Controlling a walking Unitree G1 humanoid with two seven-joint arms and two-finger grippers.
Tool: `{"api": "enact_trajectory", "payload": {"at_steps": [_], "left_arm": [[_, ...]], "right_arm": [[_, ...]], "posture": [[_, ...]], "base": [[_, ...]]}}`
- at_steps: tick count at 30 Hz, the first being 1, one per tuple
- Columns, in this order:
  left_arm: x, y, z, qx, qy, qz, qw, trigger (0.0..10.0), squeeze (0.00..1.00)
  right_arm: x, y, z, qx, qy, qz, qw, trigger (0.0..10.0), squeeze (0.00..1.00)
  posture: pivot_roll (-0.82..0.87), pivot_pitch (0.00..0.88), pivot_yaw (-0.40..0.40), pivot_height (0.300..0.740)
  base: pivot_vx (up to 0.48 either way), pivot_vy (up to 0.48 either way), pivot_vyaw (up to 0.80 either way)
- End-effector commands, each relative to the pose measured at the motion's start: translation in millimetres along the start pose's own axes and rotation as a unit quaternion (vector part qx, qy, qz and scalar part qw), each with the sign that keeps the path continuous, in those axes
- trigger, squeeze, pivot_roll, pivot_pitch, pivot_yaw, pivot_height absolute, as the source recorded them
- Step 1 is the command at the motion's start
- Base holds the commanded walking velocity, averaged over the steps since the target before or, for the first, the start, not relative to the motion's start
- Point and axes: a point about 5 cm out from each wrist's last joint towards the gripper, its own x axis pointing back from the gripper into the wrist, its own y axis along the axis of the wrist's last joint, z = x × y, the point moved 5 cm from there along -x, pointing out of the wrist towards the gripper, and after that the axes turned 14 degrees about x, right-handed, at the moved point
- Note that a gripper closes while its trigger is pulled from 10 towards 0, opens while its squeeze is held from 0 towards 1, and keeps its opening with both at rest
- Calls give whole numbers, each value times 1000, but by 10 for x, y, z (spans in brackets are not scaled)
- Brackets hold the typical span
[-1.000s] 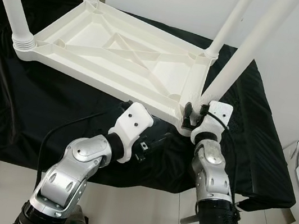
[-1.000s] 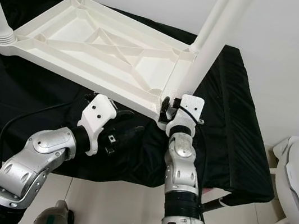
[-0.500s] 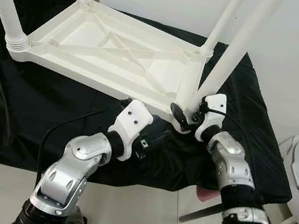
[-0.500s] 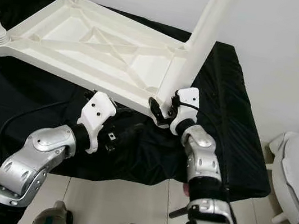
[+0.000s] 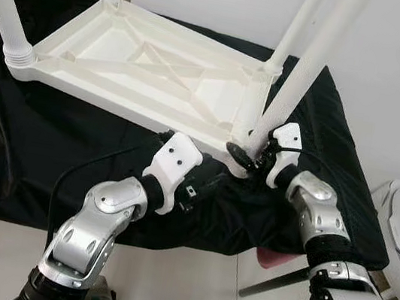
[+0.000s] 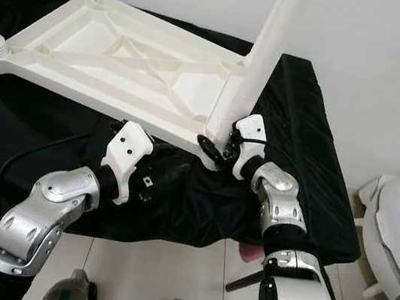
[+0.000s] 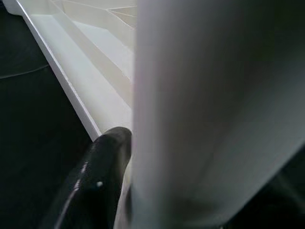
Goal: Building children table
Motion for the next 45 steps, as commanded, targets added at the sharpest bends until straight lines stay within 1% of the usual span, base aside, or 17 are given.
{"api": "enact_trajectory", "payload": {"at_steps": [1, 8, 9, 10, 13, 21, 23, 26, 27, 28, 29, 30, 31, 34, 36, 38, 45], "left_arm": [[4, 26, 72, -2, 46, -9, 999, 10000, 0], [8, 20, 63, -1, 45, -8, 999, 10000, 0], [6, 20, 58, -1, 44, -8, 999, 10000, 0], [4, 20, 56, 0, 43, -8, 999, 10000, 0], [0, 20, 54, 0, 42, -8, 999, 10000, 0], [-18, -23, -3, 4, 33, -4, 999, 10000, 0], [-18, -23, -3, 4, 33, -4, 999, 10000, 0], [-23, -28, -4, 4, 30, -3, 1000, 10000, 0], [-25, -29, -5, 4, 29, -2, 1000, 10000, 0], [-25, -29, -5, 4, 29, -2, 1000, 10000, 0], [-30, -31, -10, 4, 27, -2, 1000, 10000, 0], [-30, -31, -10, 4, 27, -2, 1000, 10000, 0], [-35, -35, -18, 4, 25, -1, 1000, 10000, 0], [-35, -35, -18, 4, 25, -1, 1000, 10000, 0], [-52, -36, -32, 4, 20, -1, 1000, 10000, 0], [-57, -37, -36, 4, 19, -1, 1000, 10000, 0], [-58, -40, -43, 4, 18, -1, 1000, 10000, 0]], "right_arm": [[-7, -31, 31, -1, 14, 4, 1000, 0, 0], [44, -143, 50, -24, 22, 11, 999, 0, 0], [55, -169, 58, -28, 18, 15, 999, 1098, 0], [59, -190, 57, -34, 11, 20, 999, 10000, 0], [58, -209, 41, -39, -2, 25, 999, 10000, 0], [103, -286, -194, -32, -169, 63, 983, 10000, 0], [103, -286, -194, -32, -169, 63, 983, 10000, 0], [137, -281, -226, -47, -228, 65, 970, 10000, 0], [175, -298, -245, -61, -267, 72, 959, 10000, 0], [175, -298, -245, -61, -267, 72, 959, 10000, 0], [234, -321, -269, -70, -312, 83, 944, 10000, 0], [234, -321, -269, -70, -312, 83, 944, 10000, 0], [325, -332, -306, -64, -367, 95, 923, 10000, 0], [325, -332, -306, -64, -367, 95, 923, 10000, 0], [508, -342, -307, -51, -468, 124, 873, 10000, 0], [513, -325, -275, -53, -482, 126, 865, 10000, 0], [455, -296, -229, -53, -474, 125, 870, 10000, 0]], "posture": [[46, 22, -107, 740], [45, 22, -106, 740], [38, 22, -105, 740], [38, 22, -105, 740], [38, 22, -105, 740], [19, 20, -106, 740], [19, 20, -106, 740], [16, 19, -107, 740], [15, 16, -107, 740], [15, 16, -107, 740], [12, 14, -106, 740], [12, 14, -106, 740], [8, 11, -107, 740], [8, 11, -107, 740], [7, 4, -109, 740], [7, 4, -109, 740], [9, 0, -114, 740]], "base": [[0, 0, 0], [0, 0, 0], [0, 0, 0], [0, 0, 0], [0, 0, 0], [0, 0, 0], [0, 0, 0], [0, 0, 0], [0, 0, 0], [0, 0, 0], [0, 0, 0], [0, 0, 0], [0, 0, 0], [0, 0, 0], [0, 0, 0], [0, 0, 0], [0, 0, 0]]}}
